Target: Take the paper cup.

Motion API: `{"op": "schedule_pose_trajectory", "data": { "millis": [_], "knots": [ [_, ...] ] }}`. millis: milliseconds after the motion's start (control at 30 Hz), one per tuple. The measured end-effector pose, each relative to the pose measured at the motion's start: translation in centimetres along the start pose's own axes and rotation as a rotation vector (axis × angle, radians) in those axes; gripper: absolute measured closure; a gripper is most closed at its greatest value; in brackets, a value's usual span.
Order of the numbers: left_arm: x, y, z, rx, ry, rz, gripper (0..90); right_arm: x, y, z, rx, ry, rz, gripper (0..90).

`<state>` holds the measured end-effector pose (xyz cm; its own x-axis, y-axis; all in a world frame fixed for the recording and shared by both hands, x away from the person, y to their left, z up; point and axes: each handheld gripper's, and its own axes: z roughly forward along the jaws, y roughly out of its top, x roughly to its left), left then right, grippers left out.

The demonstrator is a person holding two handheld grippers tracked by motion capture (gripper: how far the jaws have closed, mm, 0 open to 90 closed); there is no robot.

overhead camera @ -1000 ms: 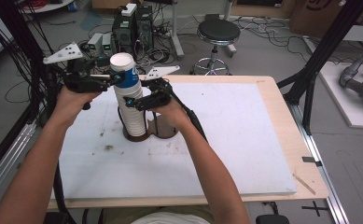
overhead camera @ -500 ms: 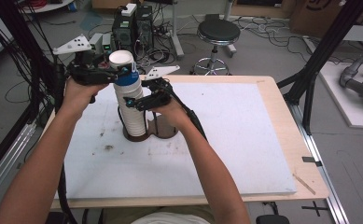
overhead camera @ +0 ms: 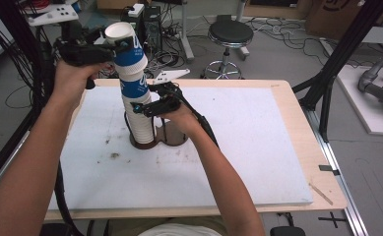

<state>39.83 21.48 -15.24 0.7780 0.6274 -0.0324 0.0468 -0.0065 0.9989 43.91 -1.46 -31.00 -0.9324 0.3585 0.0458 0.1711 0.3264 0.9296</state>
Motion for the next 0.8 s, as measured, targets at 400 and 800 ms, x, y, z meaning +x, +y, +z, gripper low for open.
{"op": "schedule_pose_trajectory", "data": {
  "millis": [400, 800],
  "knots": [
    [-0.1, -0.4, -5.3, -0.025, 0.029, -0.013, 29.6, -0.5, 0.1, -2.0, -0.003, -0.036, -0.022, 14.4],
    [-2.2, -5.0, -8.1, 0.056, 0.004, -0.011, 29.5, -1.3, -2.8, -9.1, 0.021, -0.109, -0.024, 14.6]
  ]
}}
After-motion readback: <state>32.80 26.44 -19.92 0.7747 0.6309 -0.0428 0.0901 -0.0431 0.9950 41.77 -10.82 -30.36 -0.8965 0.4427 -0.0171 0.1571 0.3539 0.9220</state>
